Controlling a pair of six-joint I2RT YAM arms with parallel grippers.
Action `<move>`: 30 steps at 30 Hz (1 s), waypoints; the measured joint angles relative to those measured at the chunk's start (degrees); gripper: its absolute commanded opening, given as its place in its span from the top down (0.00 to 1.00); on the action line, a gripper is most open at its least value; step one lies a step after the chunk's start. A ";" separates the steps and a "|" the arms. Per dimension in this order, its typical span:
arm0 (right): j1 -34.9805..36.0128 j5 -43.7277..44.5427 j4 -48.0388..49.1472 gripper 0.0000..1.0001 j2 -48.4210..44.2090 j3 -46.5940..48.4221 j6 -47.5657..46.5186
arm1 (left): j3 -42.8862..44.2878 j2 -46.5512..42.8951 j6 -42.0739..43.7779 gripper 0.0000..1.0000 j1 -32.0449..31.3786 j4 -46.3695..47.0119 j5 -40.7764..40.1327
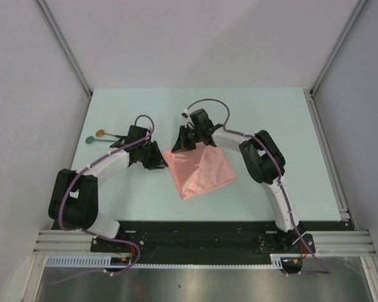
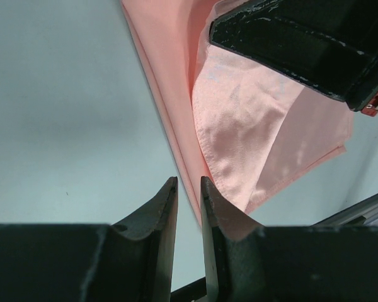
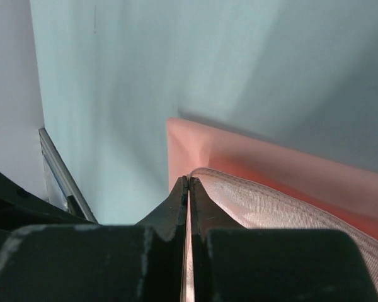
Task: Fold the napkin into a case and place the utensils inside
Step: Fold the top corner of the square-folded napkin at the center of the board.
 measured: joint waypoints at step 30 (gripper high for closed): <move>0.04 -4.72 -3.91 0.53 3.52 8.63 -1.68 | -0.96 0.39 -1.44 0.74 1.33 2.16 2.29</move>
